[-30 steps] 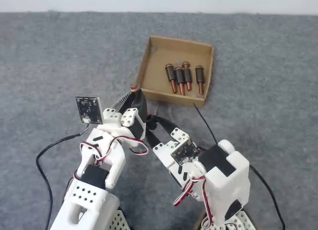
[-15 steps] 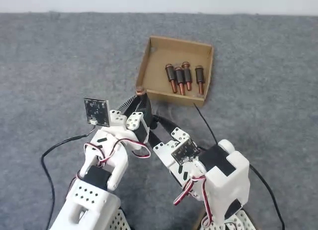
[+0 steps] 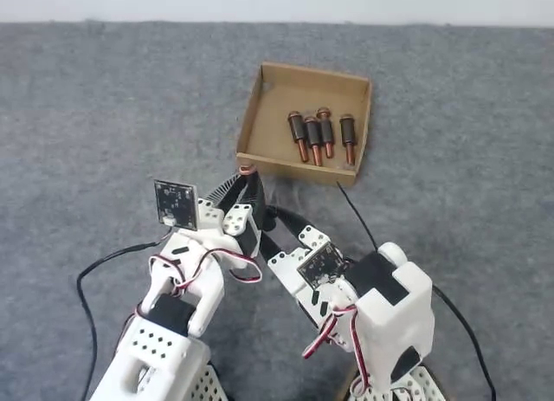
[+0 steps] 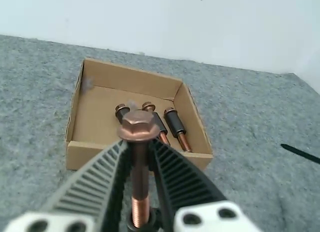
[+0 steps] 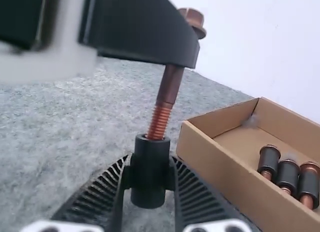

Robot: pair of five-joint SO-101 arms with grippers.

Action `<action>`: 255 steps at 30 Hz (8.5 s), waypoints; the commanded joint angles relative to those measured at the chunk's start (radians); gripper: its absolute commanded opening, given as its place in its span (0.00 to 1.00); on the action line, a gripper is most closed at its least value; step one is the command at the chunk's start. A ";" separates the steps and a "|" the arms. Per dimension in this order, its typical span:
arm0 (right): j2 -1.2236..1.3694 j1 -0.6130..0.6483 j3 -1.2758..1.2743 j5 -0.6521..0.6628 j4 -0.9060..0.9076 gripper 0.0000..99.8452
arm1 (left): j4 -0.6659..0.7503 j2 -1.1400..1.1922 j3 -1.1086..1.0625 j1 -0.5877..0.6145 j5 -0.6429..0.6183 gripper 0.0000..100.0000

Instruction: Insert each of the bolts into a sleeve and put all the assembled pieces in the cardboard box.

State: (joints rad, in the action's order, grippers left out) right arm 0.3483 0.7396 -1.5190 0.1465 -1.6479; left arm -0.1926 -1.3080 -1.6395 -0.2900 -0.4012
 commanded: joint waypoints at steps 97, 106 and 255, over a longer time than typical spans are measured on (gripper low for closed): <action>-0.157 -0.153 0.066 -0.098 0.125 0.01 | -0.187 -0.006 0.130 0.319 0.008 0.01; -0.157 -0.151 0.060 -0.097 0.122 0.01 | -0.410 -0.006 0.220 0.324 0.084 0.01; -2.166 -0.611 -0.123 -0.104 2.457 0.01 | -0.901 -0.512 -0.045 0.440 0.500 0.01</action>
State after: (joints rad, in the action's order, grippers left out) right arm -1.7952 0.1335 -1.5896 0.0529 0.8147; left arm -1.0917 -1.8006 -1.6978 0.1458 0.0898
